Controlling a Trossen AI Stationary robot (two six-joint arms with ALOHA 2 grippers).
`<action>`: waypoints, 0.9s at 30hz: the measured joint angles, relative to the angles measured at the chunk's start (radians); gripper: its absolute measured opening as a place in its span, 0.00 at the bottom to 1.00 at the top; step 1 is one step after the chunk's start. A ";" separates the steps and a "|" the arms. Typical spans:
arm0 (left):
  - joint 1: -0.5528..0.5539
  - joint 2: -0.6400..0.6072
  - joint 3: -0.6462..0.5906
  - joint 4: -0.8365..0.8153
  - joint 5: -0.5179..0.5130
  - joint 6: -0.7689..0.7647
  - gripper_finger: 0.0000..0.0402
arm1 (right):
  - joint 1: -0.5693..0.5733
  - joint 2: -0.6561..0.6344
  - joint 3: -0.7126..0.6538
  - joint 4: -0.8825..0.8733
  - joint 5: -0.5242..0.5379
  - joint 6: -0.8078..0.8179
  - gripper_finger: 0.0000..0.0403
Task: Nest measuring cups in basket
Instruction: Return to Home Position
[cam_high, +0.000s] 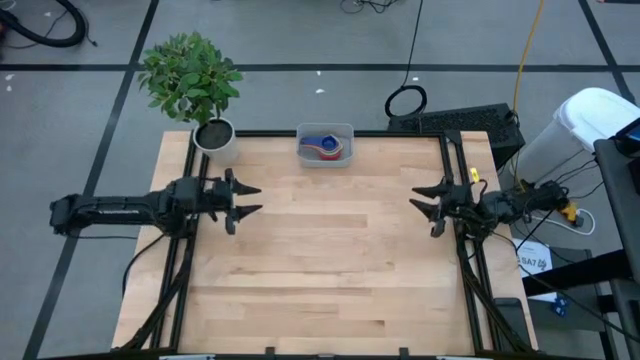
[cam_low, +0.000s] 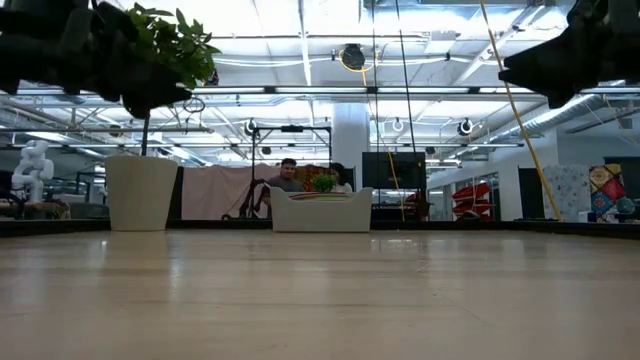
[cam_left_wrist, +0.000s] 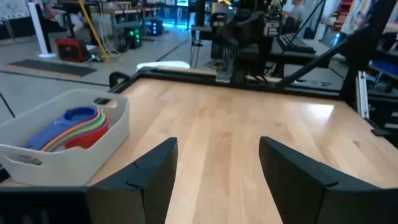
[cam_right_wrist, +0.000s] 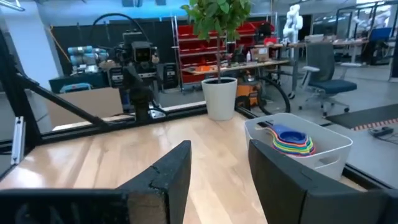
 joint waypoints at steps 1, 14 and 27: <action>0.027 0.000 -0.009 0.008 0.030 0.000 0.57 | -0.001 0.000 -0.019 0.026 0.000 -0.006 0.39; 0.343 0.000 -0.043 0.046 0.362 -0.015 0.57 | -0.165 0.001 -0.175 0.203 -0.103 0.008 0.38; 0.343 0.097 -0.043 0.029 0.346 -0.005 0.45 | -0.361 0.024 -0.177 0.151 -0.414 0.095 0.38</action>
